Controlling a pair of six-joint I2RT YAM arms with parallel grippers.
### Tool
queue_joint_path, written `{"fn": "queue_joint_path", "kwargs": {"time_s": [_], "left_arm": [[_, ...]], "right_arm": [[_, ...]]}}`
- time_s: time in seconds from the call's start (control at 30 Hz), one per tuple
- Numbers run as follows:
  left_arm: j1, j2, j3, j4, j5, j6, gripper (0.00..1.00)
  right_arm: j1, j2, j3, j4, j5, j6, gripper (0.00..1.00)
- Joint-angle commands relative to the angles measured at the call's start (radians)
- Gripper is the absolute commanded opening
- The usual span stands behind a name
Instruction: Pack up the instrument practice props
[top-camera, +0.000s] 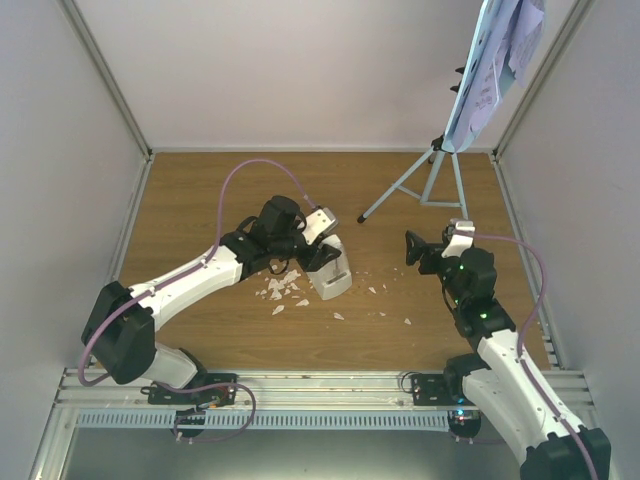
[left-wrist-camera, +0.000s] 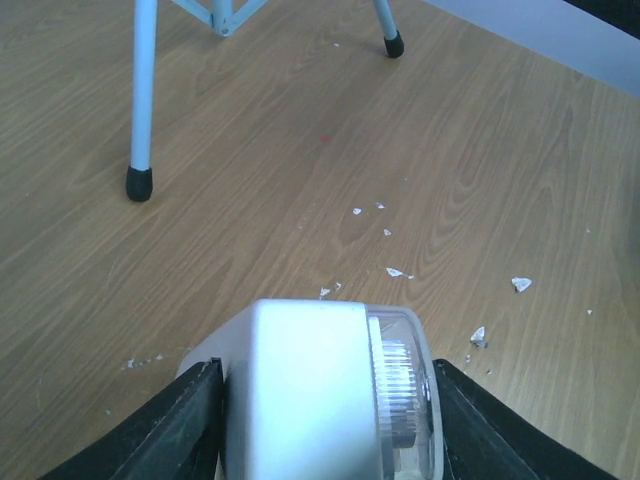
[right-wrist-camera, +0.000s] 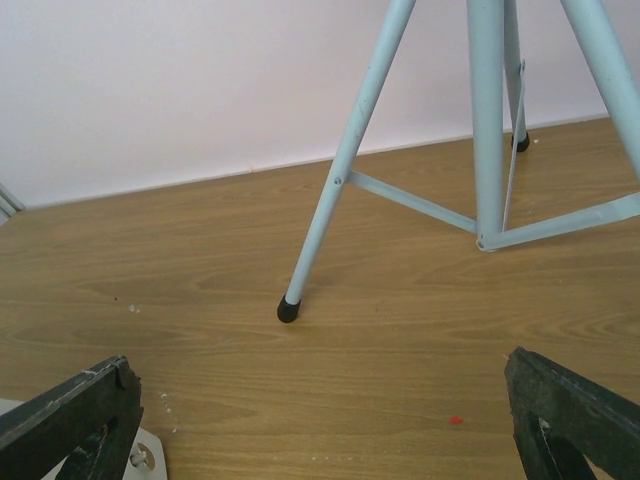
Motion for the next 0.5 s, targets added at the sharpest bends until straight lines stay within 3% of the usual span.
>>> {"fn": "queue_joint_path", "kwargs": {"time_s": [0.0, 0.33, 0.47], "left_arm": [[-0.003, 0.006, 0.027, 0.012, 0.014, 0.002, 0.54], [-0.003, 0.008, 0.028, 0.011, 0.01, 0.003, 0.42], [-0.003, -0.02, 0.012, 0.036, -0.072, -0.018, 0.39]], "right_arm": [[-0.011, -0.011, -0.009, -0.017, -0.004, 0.014, 1.0], [-0.011, -0.015, -0.009, -0.017, 0.002, 0.014, 0.99], [-0.01, -0.023, -0.005, -0.024, 0.006, 0.012, 1.0]]}}
